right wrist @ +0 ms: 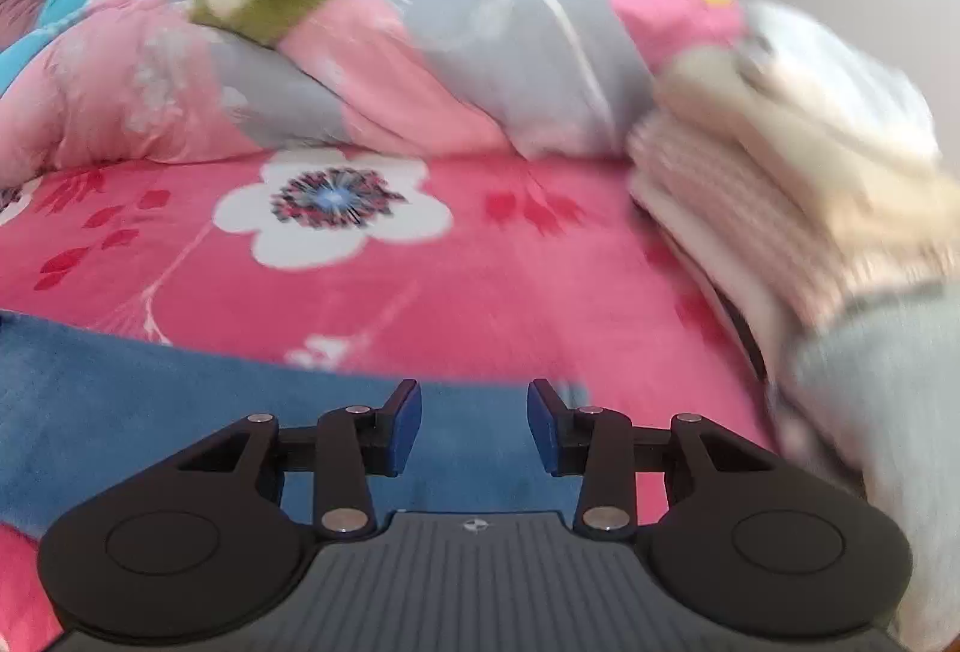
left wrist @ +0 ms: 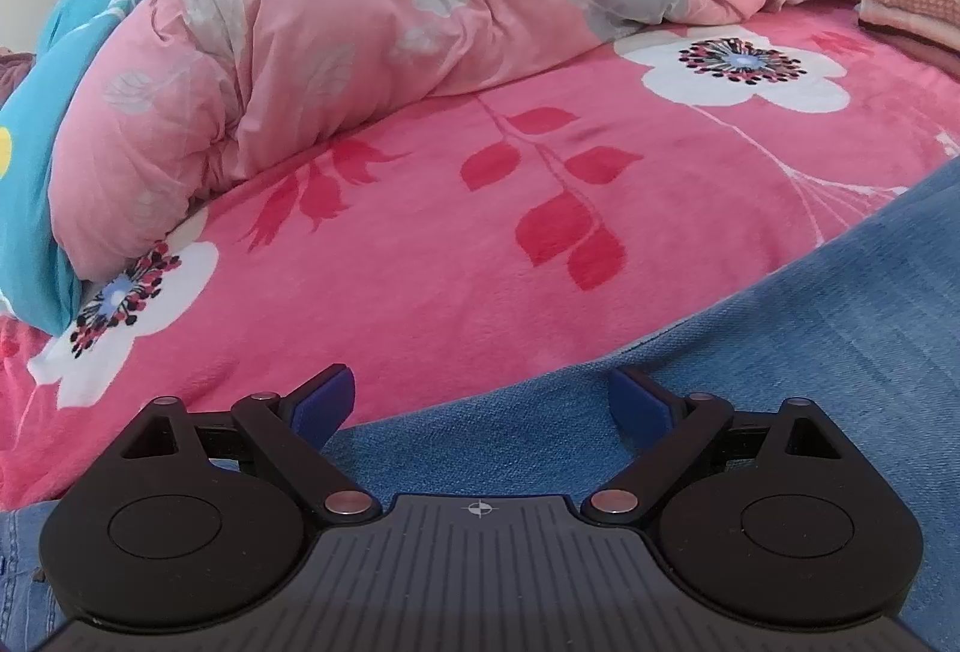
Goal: Fold clothes
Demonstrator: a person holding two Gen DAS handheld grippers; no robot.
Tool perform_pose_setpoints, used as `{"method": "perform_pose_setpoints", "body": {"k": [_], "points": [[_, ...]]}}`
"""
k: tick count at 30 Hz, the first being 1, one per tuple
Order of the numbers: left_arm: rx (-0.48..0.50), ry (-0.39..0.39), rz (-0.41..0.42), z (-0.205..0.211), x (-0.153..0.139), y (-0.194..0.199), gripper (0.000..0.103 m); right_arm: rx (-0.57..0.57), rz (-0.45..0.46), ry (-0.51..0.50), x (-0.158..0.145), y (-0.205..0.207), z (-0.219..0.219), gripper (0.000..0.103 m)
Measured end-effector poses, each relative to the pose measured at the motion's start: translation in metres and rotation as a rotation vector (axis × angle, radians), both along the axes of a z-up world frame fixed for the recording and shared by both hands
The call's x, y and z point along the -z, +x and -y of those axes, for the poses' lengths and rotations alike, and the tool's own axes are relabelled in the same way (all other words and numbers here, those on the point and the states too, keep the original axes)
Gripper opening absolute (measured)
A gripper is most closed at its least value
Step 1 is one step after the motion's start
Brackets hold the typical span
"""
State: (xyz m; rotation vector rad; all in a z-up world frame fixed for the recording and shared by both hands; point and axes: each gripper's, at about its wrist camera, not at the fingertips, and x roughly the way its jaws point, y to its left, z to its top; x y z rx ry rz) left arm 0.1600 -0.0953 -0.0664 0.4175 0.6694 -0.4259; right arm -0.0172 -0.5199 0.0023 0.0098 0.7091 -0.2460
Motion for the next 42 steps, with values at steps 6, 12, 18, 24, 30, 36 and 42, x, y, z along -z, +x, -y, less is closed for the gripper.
{"method": "perform_pose_setpoints", "body": {"k": [6,12,18,24,30,36,42], "points": [[-0.004,0.009,0.008,0.001,0.0,0.0,0.096,0.098,-0.037,0.104,0.029,-0.023,0.027,0.041],[-0.008,0.02,0.021,0.002,0.001,-0.001,0.097,0.169,0.003,0.113,0.035,-0.031,0.041,0.041],[-0.011,0.025,0.027,0.003,0.002,-0.002,0.097,0.225,0.005,0.26,0.053,-0.023,0.073,0.035],[-0.016,0.02,0.035,0.004,0.002,-0.001,0.097,0.218,0.142,0.113,0.028,-0.036,0.046,0.007],[-0.011,0.044,0.057,0.006,0.0,-0.003,0.097,0.2,0.231,0.013,-0.009,-0.026,0.037,0.007],[-0.02,0.043,0.063,0.006,0.001,-0.004,0.097,0.195,0.23,-0.005,-0.008,0.004,0.049,0.007],[-0.024,0.032,0.064,0.004,0.002,-0.004,0.097,0.229,0.145,0.02,0.032,0.019,0.062,0.007]]}}
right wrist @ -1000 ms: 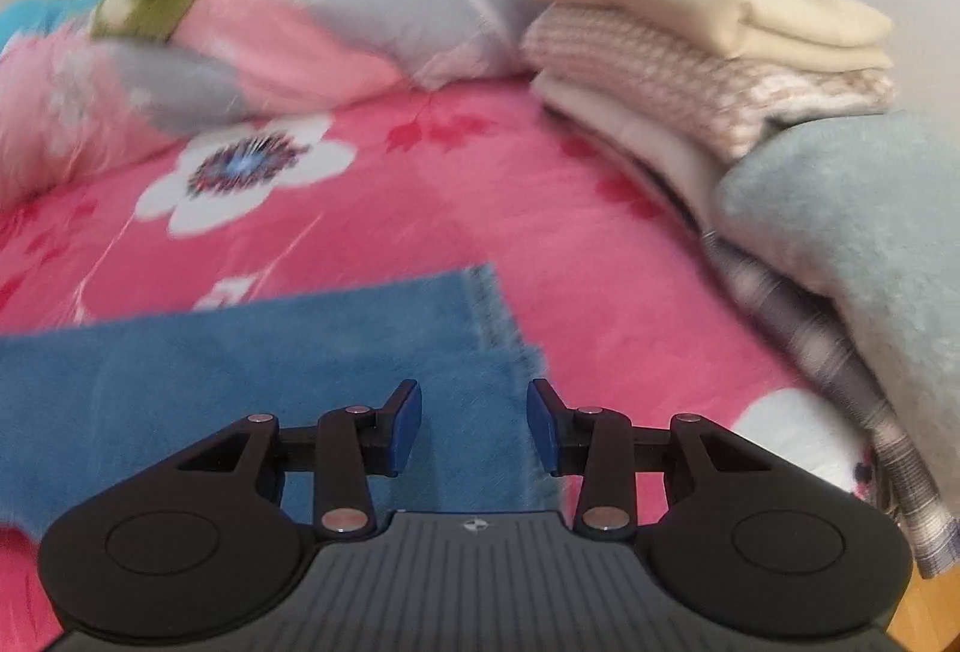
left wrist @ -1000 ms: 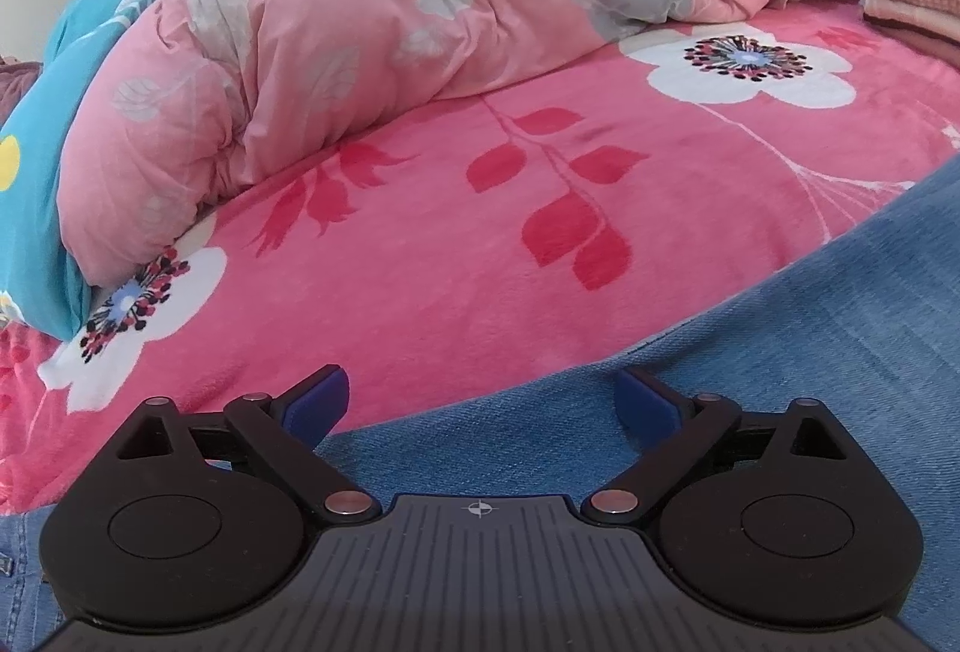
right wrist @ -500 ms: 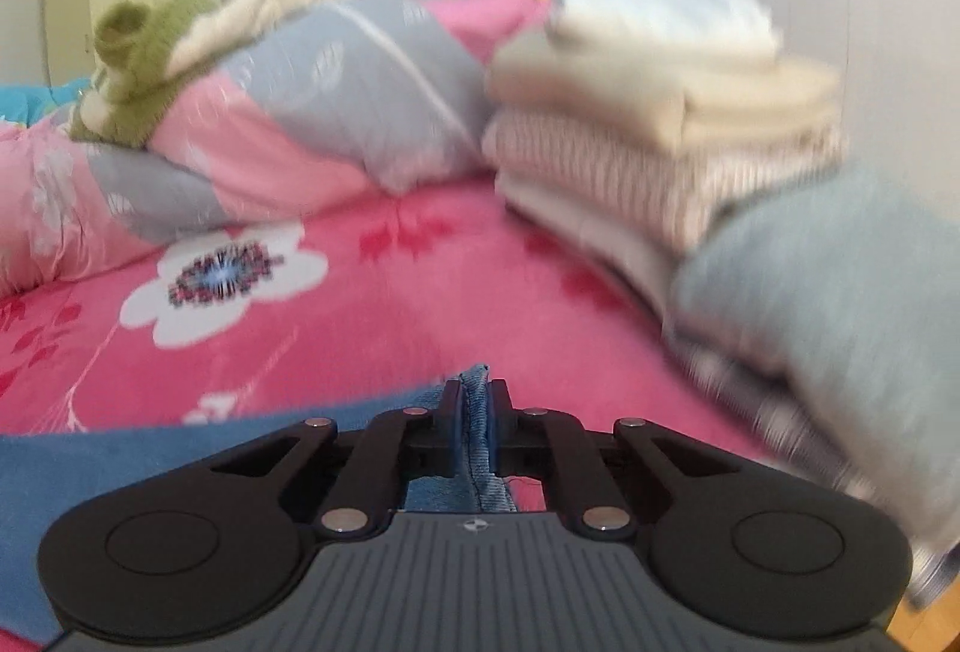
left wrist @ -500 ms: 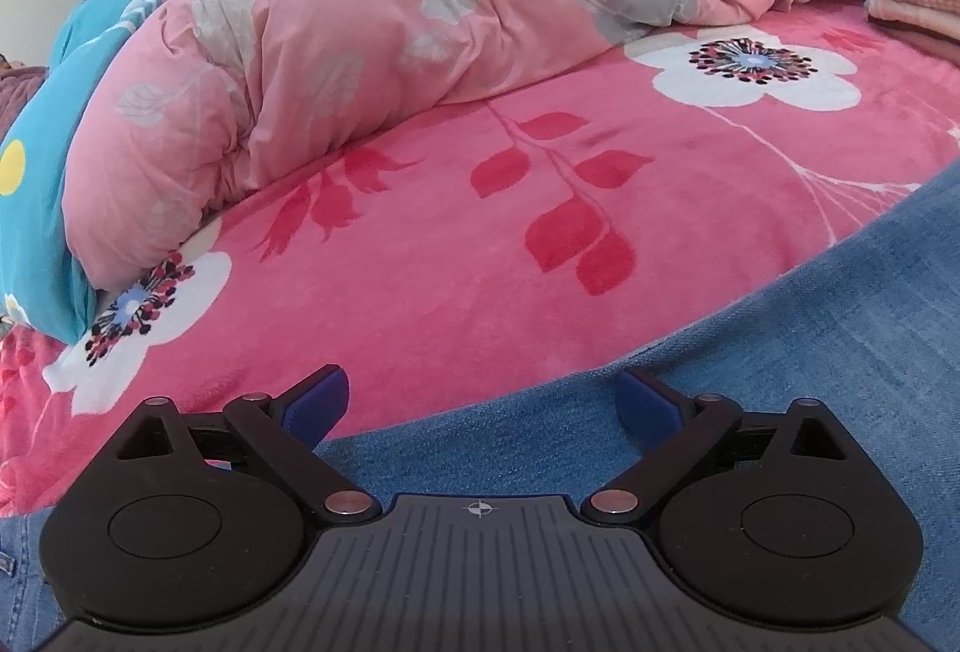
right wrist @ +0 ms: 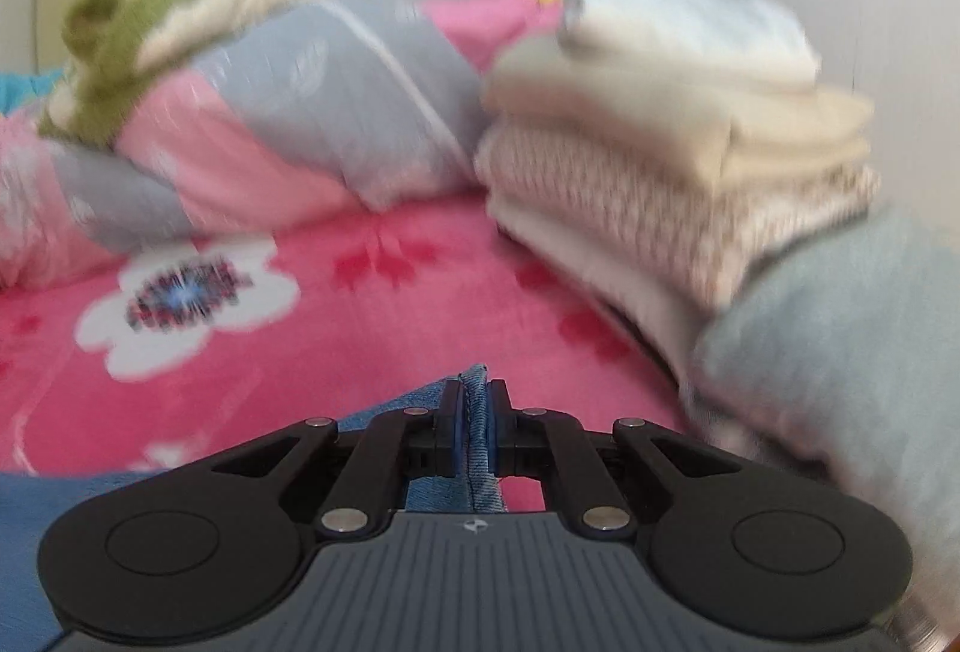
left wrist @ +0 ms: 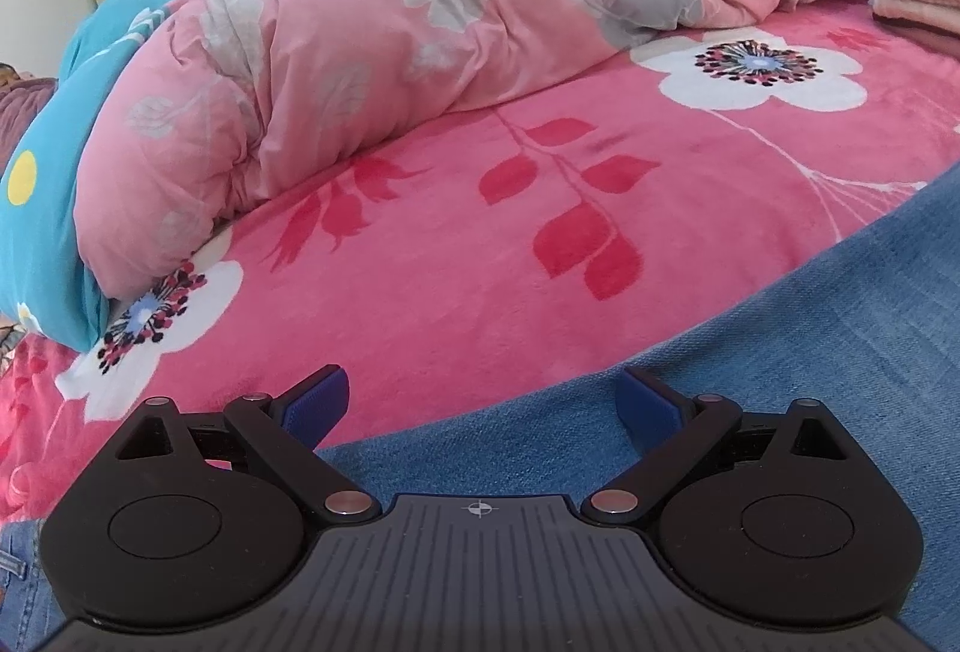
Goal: Fold clothes
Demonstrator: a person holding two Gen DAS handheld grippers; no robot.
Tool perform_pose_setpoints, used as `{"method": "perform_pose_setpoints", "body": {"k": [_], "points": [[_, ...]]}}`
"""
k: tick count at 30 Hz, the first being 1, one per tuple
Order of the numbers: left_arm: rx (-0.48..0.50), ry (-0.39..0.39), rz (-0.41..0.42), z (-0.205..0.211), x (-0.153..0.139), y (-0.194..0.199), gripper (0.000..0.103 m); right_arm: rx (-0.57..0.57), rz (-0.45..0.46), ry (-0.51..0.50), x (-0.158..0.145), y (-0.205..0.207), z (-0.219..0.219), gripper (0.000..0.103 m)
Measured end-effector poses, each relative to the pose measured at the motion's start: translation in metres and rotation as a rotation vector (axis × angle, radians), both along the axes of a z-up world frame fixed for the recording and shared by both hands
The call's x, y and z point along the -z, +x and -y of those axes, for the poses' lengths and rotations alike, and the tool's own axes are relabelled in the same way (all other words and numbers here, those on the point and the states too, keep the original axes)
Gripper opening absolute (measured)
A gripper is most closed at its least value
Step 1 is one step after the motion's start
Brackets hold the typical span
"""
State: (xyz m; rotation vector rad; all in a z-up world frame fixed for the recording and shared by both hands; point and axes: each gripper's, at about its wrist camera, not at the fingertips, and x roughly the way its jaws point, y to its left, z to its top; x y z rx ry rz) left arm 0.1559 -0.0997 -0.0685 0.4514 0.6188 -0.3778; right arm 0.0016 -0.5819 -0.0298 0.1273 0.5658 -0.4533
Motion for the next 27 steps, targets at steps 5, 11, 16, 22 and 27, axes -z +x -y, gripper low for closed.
{"method": "perform_pose_setpoints", "body": {"k": [5,11,16,22,27], "points": [[0.0,-0.01,-0.004,-0.002,0.0,0.0,0.097,0.06,-0.078,0.051,0.02,-0.003,0.011,0.008],[-0.007,-0.023,-0.001,-0.003,0.001,-0.001,0.097,-0.109,0.024,-0.009,-0.03,-0.001,-0.028,0.019],[-0.016,-0.048,-0.013,-0.007,0.001,0.0,0.097,-0.696,-0.167,-0.203,-0.025,0.041,-0.143,0.033],[-0.007,-0.076,-0.032,-0.012,0.002,0.003,0.097,-0.947,-0.419,-0.345,-0.002,0.088,-0.192,0.031],[-0.009,-0.091,-0.036,-0.013,0.003,0.004,0.097,-1.022,-0.543,-0.381,0.006,0.093,-0.202,0.03]]}}
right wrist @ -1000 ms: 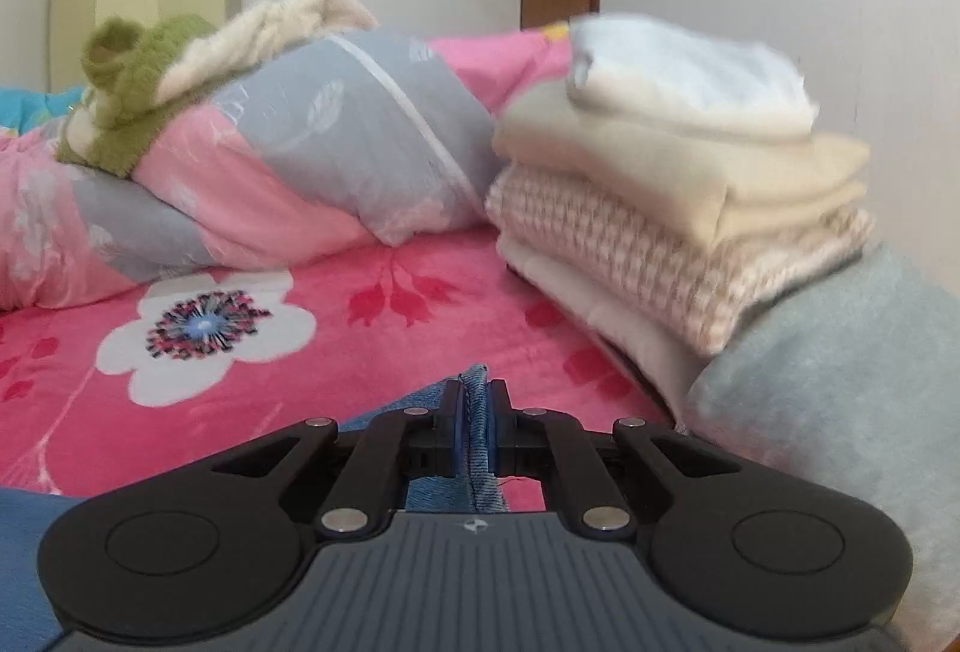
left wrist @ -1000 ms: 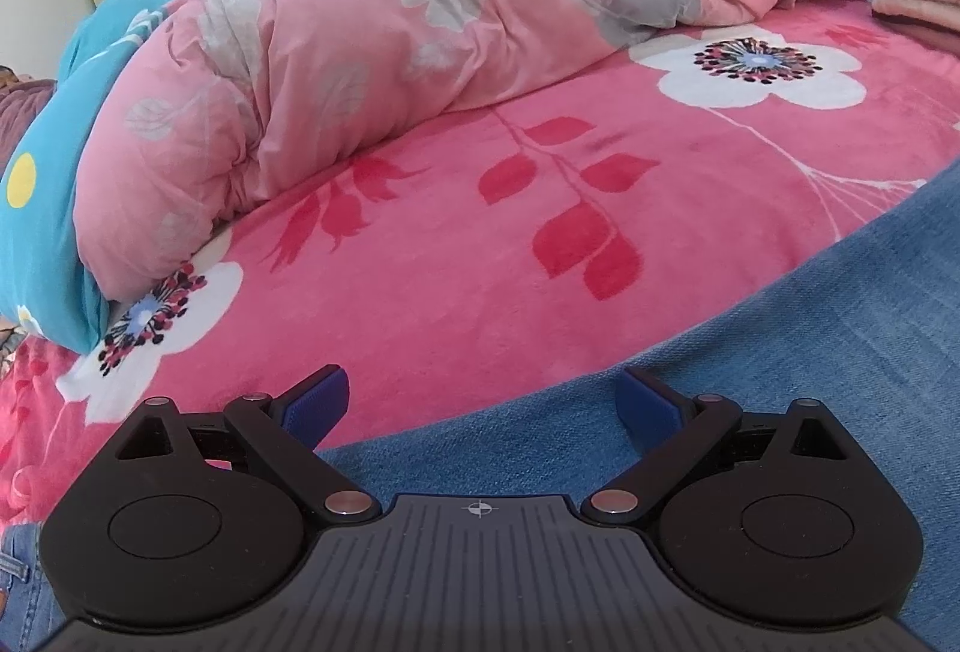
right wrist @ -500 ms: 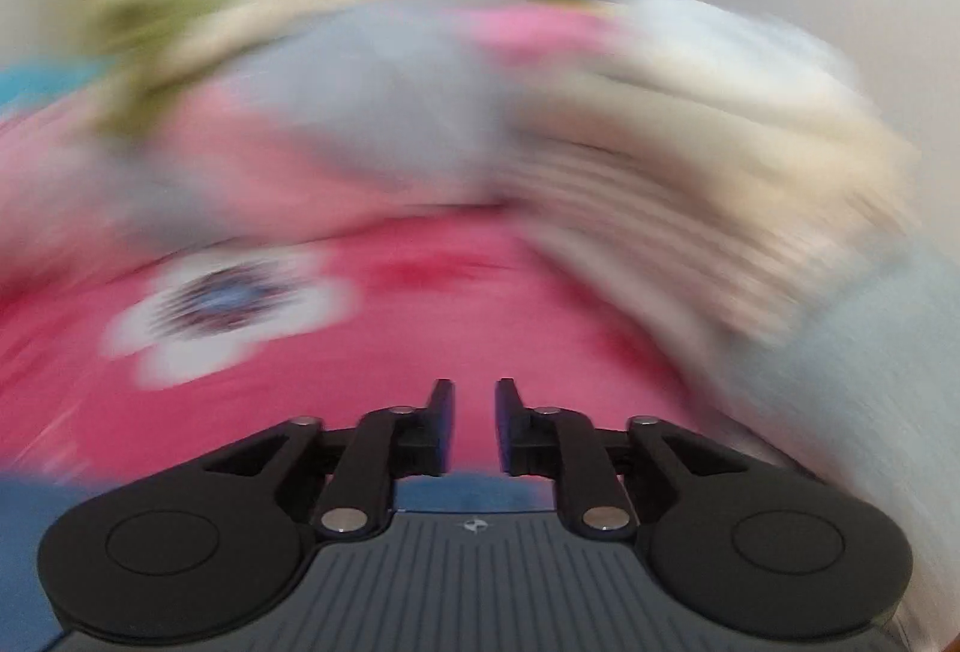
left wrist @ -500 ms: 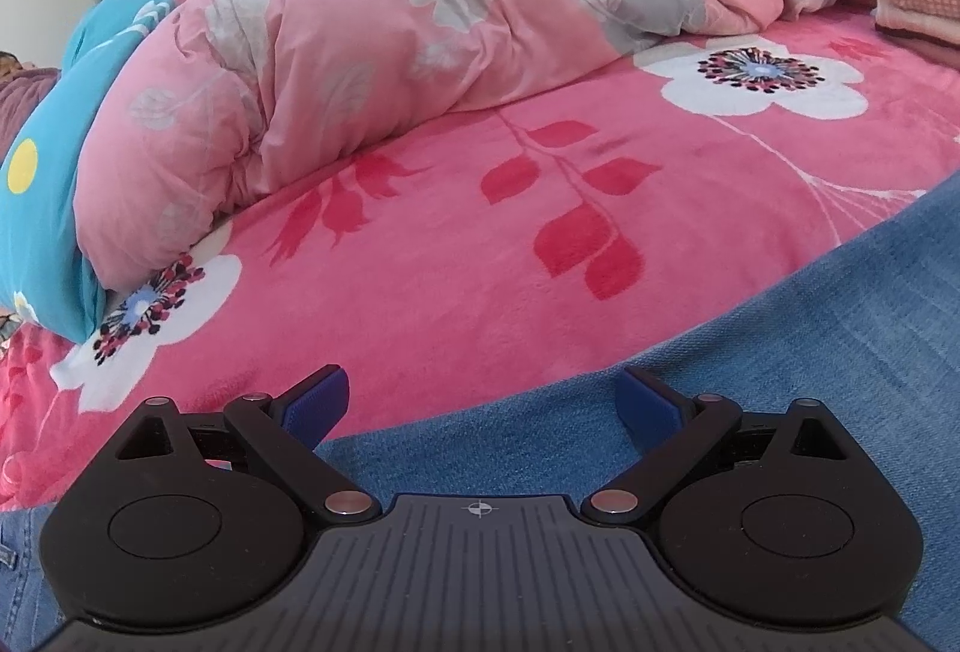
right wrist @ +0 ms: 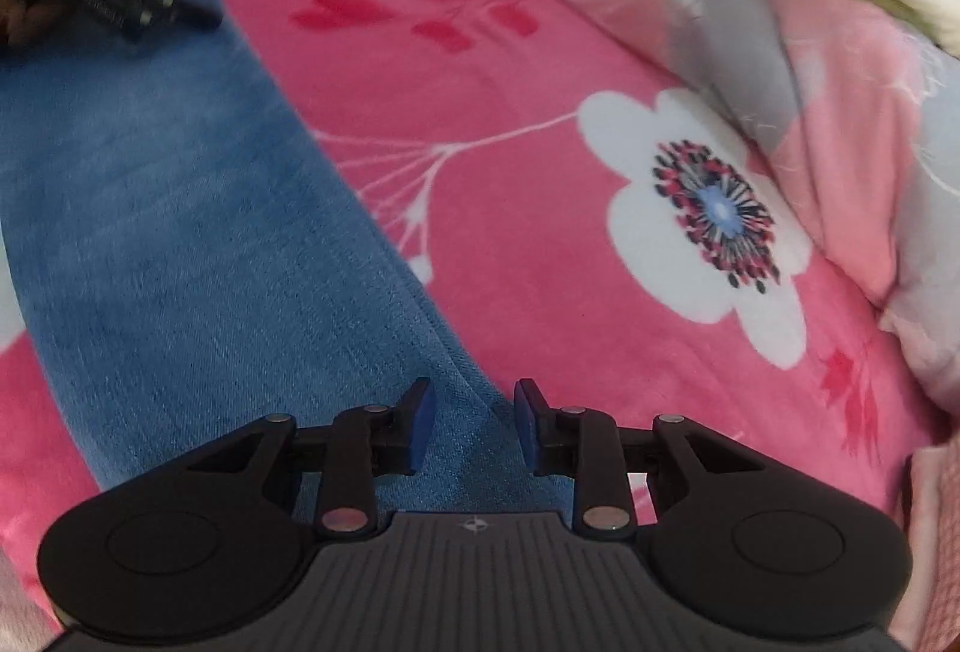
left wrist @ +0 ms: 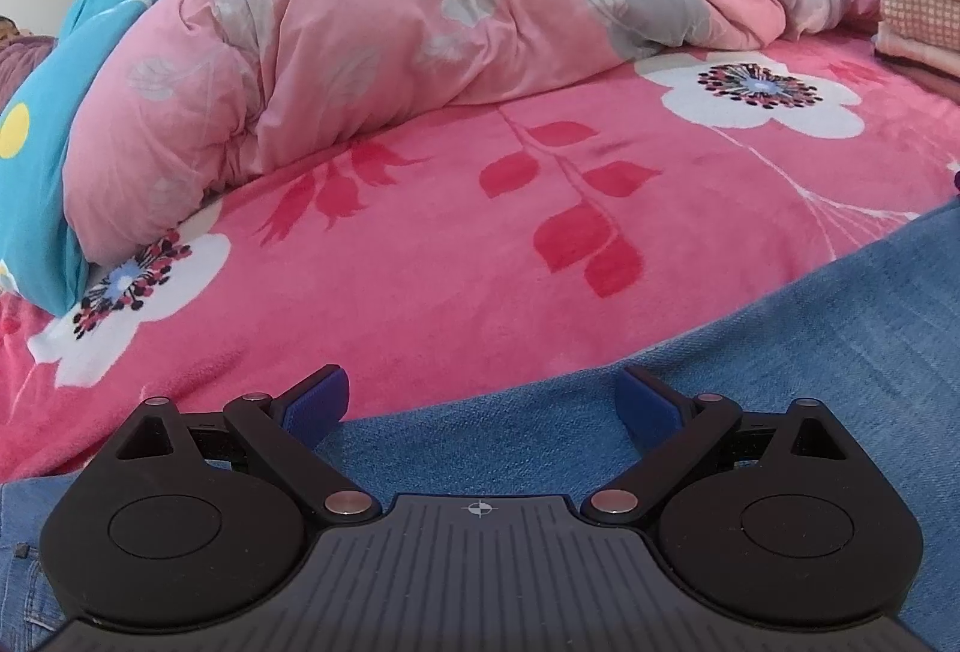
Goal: Fold clothes
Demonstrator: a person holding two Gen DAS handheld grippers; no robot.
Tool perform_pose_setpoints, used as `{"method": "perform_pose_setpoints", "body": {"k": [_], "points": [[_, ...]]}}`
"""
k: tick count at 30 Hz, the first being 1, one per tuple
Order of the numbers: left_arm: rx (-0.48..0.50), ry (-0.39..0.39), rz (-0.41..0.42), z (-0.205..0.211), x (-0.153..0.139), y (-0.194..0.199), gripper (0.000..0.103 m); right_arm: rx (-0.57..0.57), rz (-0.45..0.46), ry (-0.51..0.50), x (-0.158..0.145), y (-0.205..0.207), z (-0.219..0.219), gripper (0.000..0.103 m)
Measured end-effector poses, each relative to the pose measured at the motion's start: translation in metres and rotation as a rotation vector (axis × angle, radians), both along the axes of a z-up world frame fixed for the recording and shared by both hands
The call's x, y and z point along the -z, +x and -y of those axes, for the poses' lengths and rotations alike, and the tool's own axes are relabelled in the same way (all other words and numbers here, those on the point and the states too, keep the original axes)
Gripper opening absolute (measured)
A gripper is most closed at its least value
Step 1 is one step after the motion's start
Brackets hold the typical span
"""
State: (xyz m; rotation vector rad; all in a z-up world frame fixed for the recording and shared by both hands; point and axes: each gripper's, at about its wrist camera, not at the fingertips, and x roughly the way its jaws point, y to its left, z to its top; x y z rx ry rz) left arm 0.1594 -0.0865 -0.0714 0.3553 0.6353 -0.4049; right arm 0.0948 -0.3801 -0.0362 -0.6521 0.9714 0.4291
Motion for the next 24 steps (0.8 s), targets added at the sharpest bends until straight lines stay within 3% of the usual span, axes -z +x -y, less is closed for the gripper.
{"method": "perform_pose_setpoints", "body": {"k": [6,9,13,15,17,18,24], "points": [[-0.001,0.001,0.003,0.0,0.0,0.0,0.097,-0.077,0.081,-0.134,0.009,-0.024,-0.022,0.026],[-0.003,0.005,0.009,0.0,0.0,-0.002,0.097,-0.029,0.075,-0.103,0.012,-0.027,-0.021,0.016],[-0.016,0.015,0.031,0.002,-0.003,-0.007,0.096,0.044,0.049,-0.06,0.016,-0.021,-0.019,0.015],[-0.024,0.004,0.069,0.001,-0.011,-0.014,0.095,0.075,0.034,-0.035,0.014,-0.017,-0.016,0.015],[-0.021,-0.02,0.111,0.001,-0.022,-0.023,0.095,0.104,0.026,-0.011,0.013,-0.016,-0.014,0.007],[-0.008,-0.032,0.124,0.004,-0.026,-0.027,0.095,0.114,0.041,-0.006,0.012,-0.019,-0.016,0.0],[0.147,-0.035,0.129,0.053,-0.039,-0.048,0.095,0.175,0.161,0.013,0.002,-0.034,-0.019,0.0]]}}
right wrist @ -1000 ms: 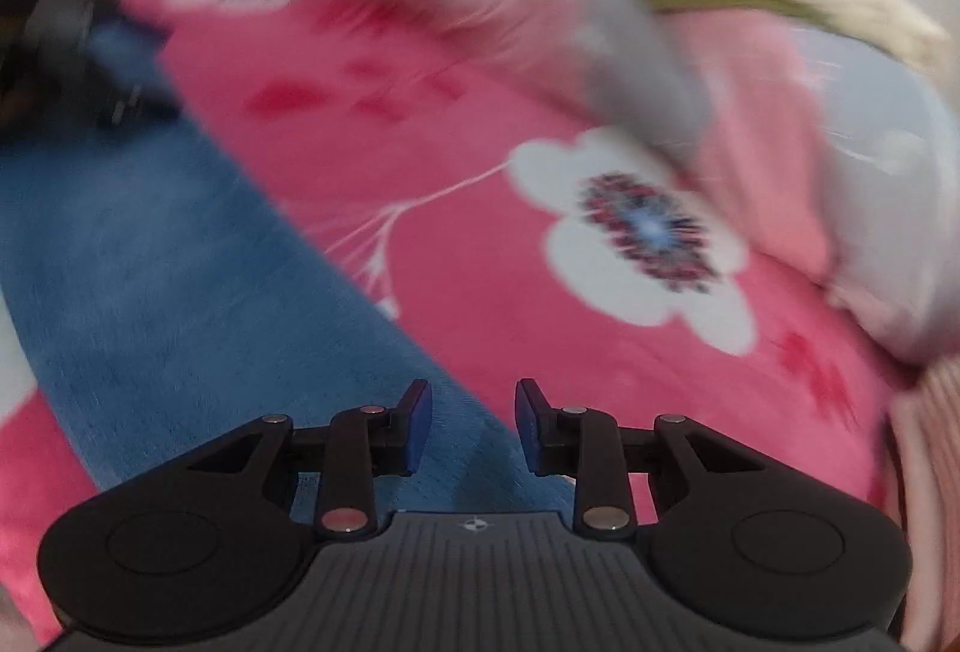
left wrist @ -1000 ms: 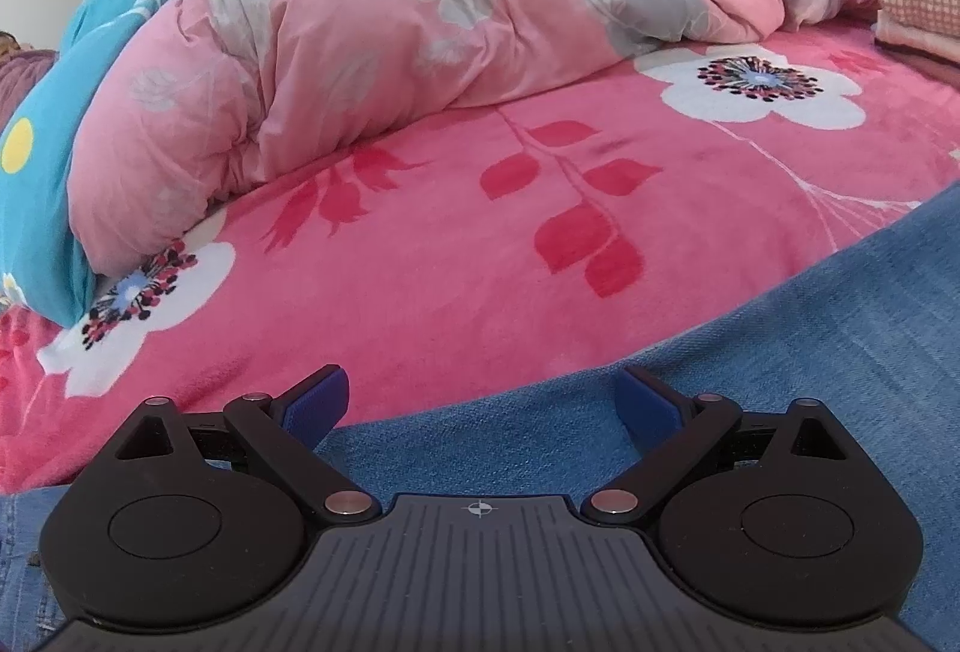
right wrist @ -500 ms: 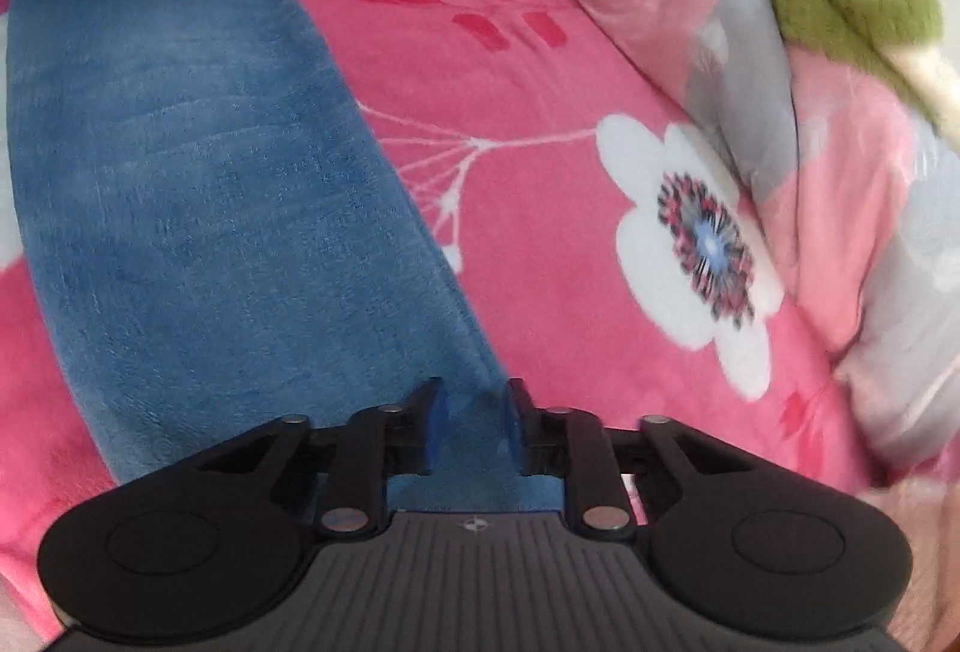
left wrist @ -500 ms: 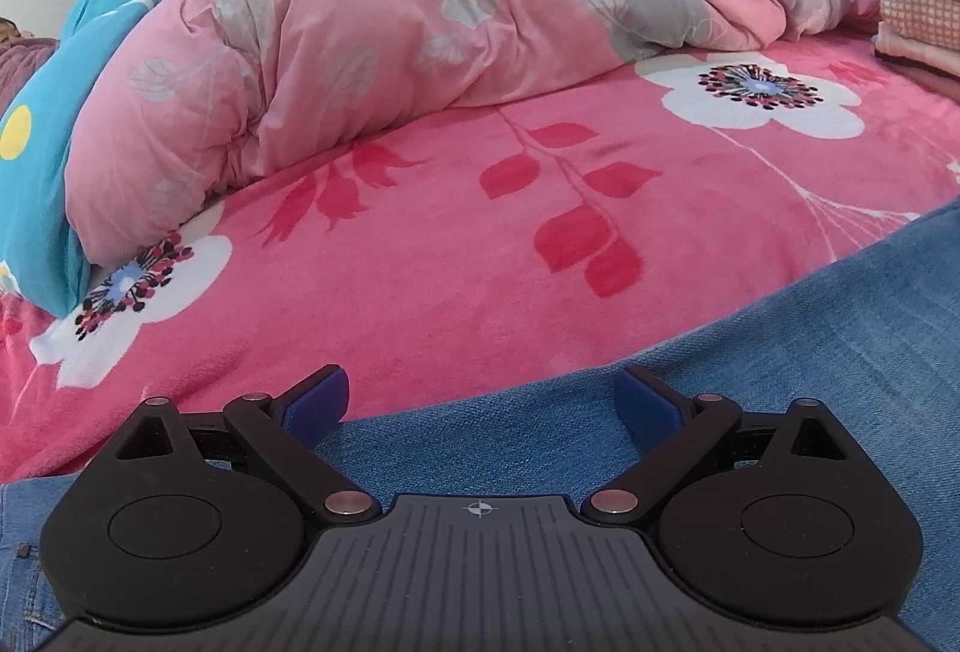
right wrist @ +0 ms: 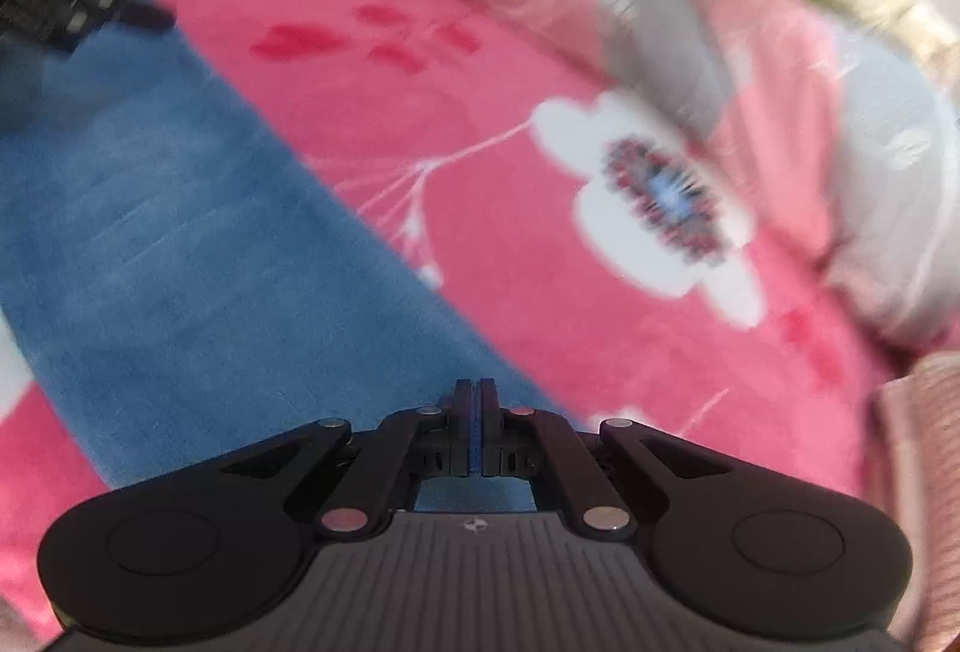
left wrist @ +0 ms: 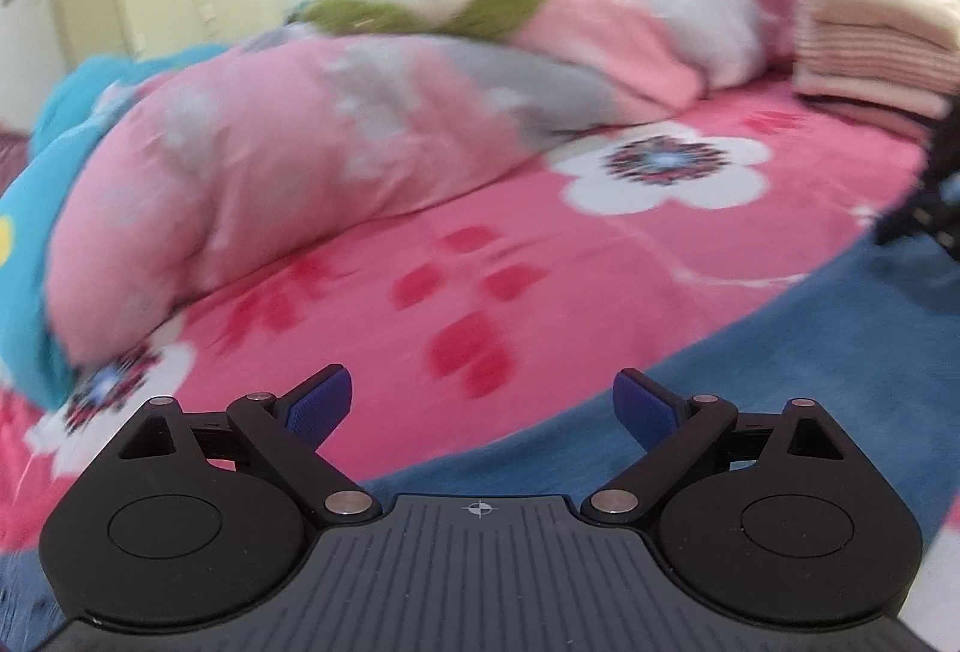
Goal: Fold clothes
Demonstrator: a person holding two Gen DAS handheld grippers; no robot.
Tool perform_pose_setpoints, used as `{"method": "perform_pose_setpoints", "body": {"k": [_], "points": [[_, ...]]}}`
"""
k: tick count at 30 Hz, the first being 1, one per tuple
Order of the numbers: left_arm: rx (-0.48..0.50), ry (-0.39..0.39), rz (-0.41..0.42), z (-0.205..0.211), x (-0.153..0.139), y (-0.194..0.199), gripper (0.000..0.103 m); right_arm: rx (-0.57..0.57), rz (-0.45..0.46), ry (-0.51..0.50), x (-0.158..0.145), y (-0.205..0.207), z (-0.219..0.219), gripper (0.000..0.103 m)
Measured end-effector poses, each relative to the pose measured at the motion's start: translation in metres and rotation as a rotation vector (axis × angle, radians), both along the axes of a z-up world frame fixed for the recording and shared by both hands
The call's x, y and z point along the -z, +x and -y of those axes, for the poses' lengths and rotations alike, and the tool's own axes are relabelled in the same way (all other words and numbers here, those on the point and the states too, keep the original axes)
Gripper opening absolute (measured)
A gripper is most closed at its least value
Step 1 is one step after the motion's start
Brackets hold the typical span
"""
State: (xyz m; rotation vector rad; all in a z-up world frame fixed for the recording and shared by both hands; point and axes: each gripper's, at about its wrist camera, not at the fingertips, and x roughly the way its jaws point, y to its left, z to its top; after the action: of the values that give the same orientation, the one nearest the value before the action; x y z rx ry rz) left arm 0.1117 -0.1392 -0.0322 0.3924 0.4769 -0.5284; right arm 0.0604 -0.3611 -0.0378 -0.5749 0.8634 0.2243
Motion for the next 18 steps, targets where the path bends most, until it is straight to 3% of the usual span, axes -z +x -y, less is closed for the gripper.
{"method": "perform_pose_setpoints", "body": {"k": [4,9,18], "points": [[0.079,0.004,-0.014,0.04,0.002,-0.006,0.095,0.006,0.077,-0.041,-0.006,-0.002,0.003,0.0],[0.154,0.048,-0.066,0.07,0.018,-0.01,0.095,-0.043,0.066,-0.02,-0.01,-0.005,0.021,0.001],[0.151,0.05,-0.133,0.077,0.034,-0.004,0.096,-0.19,-0.198,-0.002,-0.004,0.033,0.042,0.02]]}}
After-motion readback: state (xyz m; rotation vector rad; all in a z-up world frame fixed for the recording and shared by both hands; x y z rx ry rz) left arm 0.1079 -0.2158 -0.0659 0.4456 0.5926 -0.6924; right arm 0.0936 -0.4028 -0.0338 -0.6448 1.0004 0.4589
